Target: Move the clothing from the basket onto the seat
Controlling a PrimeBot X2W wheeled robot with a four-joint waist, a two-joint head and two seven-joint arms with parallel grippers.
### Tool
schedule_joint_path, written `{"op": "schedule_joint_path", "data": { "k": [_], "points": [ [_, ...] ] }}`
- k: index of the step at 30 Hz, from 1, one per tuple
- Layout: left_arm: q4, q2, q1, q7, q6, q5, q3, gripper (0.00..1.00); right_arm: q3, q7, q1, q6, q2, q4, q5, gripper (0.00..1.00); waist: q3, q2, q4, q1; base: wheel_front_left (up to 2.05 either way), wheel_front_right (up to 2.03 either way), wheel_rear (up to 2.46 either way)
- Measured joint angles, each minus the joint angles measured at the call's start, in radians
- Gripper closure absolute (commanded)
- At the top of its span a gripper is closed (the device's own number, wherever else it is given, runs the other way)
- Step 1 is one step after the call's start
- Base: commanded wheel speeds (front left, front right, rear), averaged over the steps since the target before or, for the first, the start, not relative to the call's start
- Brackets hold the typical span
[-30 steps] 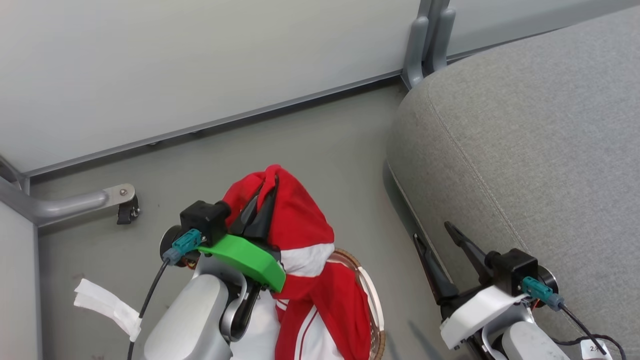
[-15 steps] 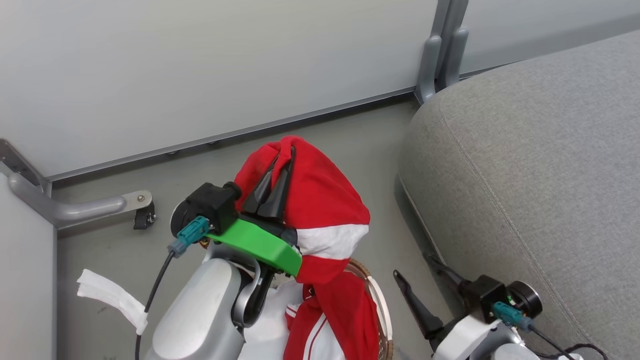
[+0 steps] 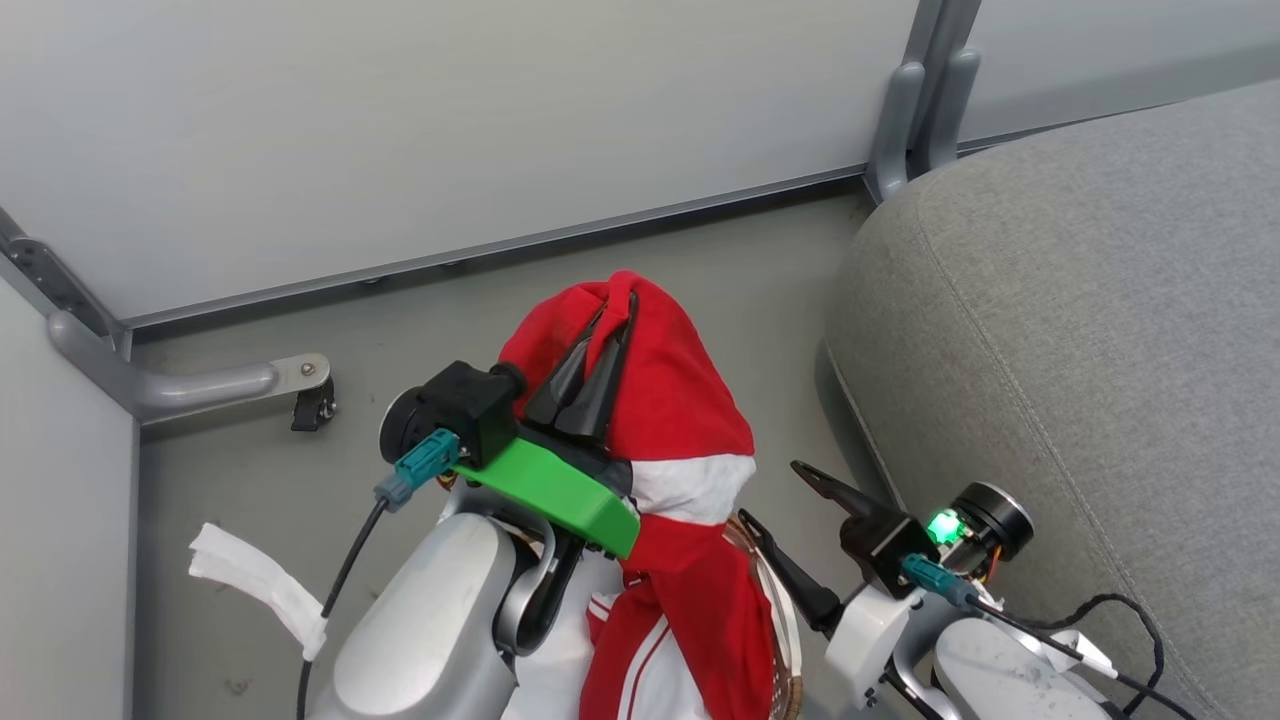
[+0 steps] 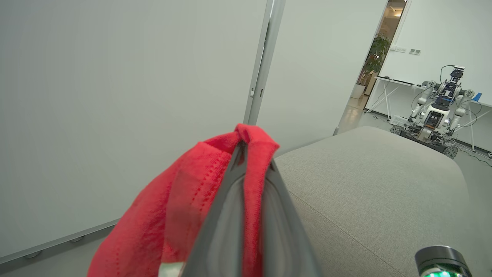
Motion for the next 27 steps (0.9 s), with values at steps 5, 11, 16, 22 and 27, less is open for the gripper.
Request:
{"op": "schedule_joint_path", "data": {
  "k": [5, 11, 16, 22, 27],
  "points": [
    [-0.002, -0.002, -0.010, 0.000, 0.000, -0.017, -0.037, 1.00, 0.023, 0.000, -0.047, 0.000, 0.010, 0.028, -0.025, 0.00, 0.006, 0.0000, 0.019, 0.0000, 0.00, 0.00, 0.00],
    [-0.008, -0.002, -0.023, 0.000, 0.000, -0.039, -0.088, 1.00, 0.048, 0.000, -0.081, 0.000, 0.031, 0.068, -0.042, 0.00, 0.010, 0.0000, 0.046, 0.0000, 0.00, 0.00, 0.00],
    [-0.016, -0.003, -0.035, 0.000, 0.000, -0.053, -0.126, 1.00, 0.040, 0.000, -0.094, 0.000, 0.059, 0.058, -0.020, 1.00, 0.009, 0.0000, 0.069, 0.0000, 0.00, 0.00, 0.00],
    [-0.013, -0.003, -0.036, 0.000, 0.000, -0.061, -0.142, 1.00, 0.035, 0.000, -0.079, 0.000, 0.072, 0.040, 0.060, 1.00, 0.007, 0.0000, 0.085, 0.0000, 0.00, 0.00, 0.00],
    [-0.007, -0.003, -0.036, 0.000, 0.000, -0.061, -0.138, 1.00, 0.046, 0.000, -0.064, 0.000, 0.066, 0.023, 0.094, 1.00, 0.005, 0.0000, 0.083, 0.0000, 0.00, 0.00, 0.00]
  ]
}}
